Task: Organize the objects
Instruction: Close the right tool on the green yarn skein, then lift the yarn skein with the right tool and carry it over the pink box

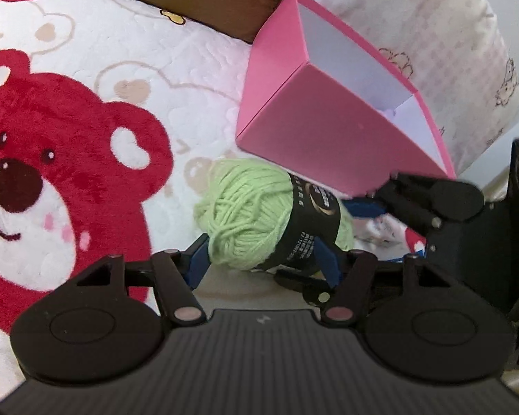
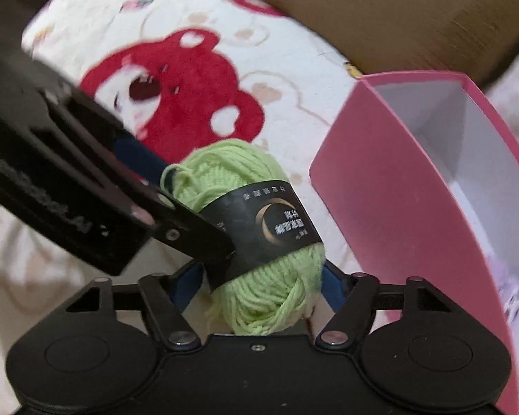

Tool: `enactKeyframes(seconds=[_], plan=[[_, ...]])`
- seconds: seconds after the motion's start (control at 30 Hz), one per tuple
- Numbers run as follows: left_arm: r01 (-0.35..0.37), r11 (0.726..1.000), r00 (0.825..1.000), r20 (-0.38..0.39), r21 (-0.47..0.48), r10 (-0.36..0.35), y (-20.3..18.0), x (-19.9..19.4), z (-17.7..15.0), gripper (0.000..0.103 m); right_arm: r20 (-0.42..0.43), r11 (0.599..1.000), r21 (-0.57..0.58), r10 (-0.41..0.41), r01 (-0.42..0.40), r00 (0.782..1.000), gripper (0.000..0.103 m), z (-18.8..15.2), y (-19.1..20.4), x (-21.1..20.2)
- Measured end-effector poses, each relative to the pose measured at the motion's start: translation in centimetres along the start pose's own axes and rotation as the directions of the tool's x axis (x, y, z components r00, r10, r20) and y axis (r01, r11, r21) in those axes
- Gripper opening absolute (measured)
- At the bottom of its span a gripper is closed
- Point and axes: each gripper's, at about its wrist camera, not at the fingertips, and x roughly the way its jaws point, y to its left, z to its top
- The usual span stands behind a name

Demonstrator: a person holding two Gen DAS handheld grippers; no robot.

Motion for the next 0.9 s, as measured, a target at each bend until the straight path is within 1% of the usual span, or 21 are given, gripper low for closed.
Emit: enactKeyframes(seconds=[0.07,0.17,0.27,0.33,0.43,0.47,0.5,0.53,0.57,0.6,0.67,0.73,0.8,0.9], plan=[[0.015,1.000,1.000,0.008,0.000,-0.015,0.1,-0.1,0.0,0.061,0.005,0.998,0.058,0.001,-0.002,1.000,0.068,-0.4,0.1,-0.4],[0.061,0.998,0.998,-0.001,-0.015,-0.061,0.2,-0.2,0.1,0.059,-0.002,0.987,0.163,-0.001,0.001,1.000,0.066,-1.0,0.2,-0.8],[0.093,0.996,0.996,-0.016,-0.005,-0.093,-0.1,0.0,0.1,0.059,-0.014,0.954,0.300,-0.010,0.014,1.000,0.066,-1.8,0.5,-1.1],[0.113,0.994,0.993,-0.037,-0.002,-0.113,-0.4,0.2,0.0,0.059,-0.030,0.912,0.411,-0.002,0.015,1.000,0.066,-2.5,0.5,-1.6],[0.134,0.991,0.989,-0.070,0.004,-0.133,-0.9,0.2,0.0,0.059,-0.036,0.834,0.551,0.035,-0.009,0.999,0.066,-3.8,0.5,-2.4],[0.132,0.991,0.988,-0.086,0.008,-0.131,-1.0,0.3,0.0,0.059,-0.036,0.807,0.591,0.054,-0.022,0.998,0.066,-4.3,0.5,-2.7],[0.116,0.993,0.987,-0.115,0.013,-0.114,-1.2,0.5,0.1,0.059,-0.033,0.787,0.615,0.076,-0.040,0.997,0.067,-4.6,0.6,-2.8],[0.088,0.996,0.985,-0.153,0.015,-0.085,-1.4,0.8,0.1,0.060,-0.025,0.777,0.626,0.106,-0.067,0.994,0.068,-4.9,0.7,-3.1],[0.073,0.997,0.982,-0.177,0.018,-0.069,-1.4,1.0,0.1,0.061,-0.024,0.786,0.612,0.126,-0.086,0.992,0.069,-5.3,0.9,-3.2],[0.069,0.997,0.981,-0.184,0.022,-0.064,-1.5,0.9,0.0,0.062,-0.027,0.811,0.579,0.128,-0.089,0.991,0.070,-5.5,0.9,-3.4],[0.059,0.998,0.982,-0.182,0.014,-0.055,-1.8,0.5,-0.1,0.062,-0.027,0.849,0.525,0.091,-0.064,0.995,0.071,-5.8,0.8,-4.0],[0.046,0.999,0.981,-0.192,0.019,-0.041,-1.9,0.1,-0.2,0.063,-0.007,0.881,0.467,0.091,-0.077,0.996,0.072,-5.7,0.8,-4.8],[0.036,0.999,0.979,-0.199,0.008,-0.034,-1.7,-0.3,-0.2,0.064,0.026,0.907,0.414,0.064,-0.069,0.998,0.077,-5.3,0.7,-5.6],[0.039,0.998,0.975,-0.217,-0.053,-0.049,-0.8,-0.4,-0.4,0.065,0.071,0.927,0.368,0.050,-0.072,0.996,0.077,-5.0,0.6,-6.1]])
